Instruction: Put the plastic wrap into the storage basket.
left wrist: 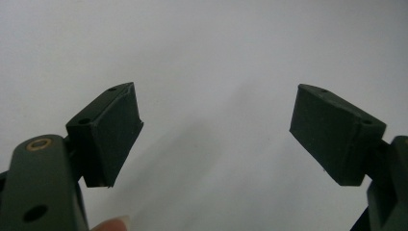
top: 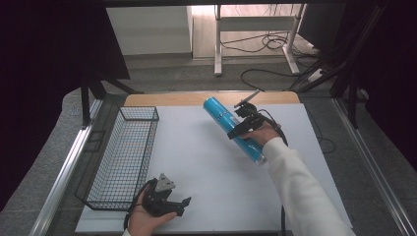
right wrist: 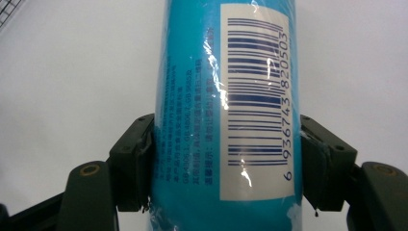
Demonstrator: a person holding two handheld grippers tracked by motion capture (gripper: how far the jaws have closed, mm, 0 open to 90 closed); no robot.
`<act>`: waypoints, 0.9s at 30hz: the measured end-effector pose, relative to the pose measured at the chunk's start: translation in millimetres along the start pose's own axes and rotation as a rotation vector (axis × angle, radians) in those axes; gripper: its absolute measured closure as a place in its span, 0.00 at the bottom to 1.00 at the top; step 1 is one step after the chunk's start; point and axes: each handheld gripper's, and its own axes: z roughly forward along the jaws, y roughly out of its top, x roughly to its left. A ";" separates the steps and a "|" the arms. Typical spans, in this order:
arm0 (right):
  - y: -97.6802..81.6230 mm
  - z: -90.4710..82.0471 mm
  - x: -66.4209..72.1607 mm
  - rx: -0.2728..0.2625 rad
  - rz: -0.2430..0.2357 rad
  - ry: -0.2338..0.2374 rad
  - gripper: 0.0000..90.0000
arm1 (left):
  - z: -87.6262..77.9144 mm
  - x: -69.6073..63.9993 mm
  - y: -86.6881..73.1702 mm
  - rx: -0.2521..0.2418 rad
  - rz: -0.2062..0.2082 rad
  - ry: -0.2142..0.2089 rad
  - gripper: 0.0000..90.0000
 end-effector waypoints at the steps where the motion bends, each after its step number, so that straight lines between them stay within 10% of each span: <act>1: 0.0 0.0 0.0 0.000 0.000 0.000 0.36 | 0.0 0.0 0.0 0.000 0.000 0.000 0.20; 21: -41.6 -36.2 34.0 -0.131 -0.063 0.150 0.36 | -0.6 0.9 1.5 -0.015 -0.019 -0.012 0.19; 27: -61.8 -38.9 48.8 -0.163 -0.064 0.180 0.36 | -4.7 3.7 6.5 -0.060 -0.082 -0.057 0.19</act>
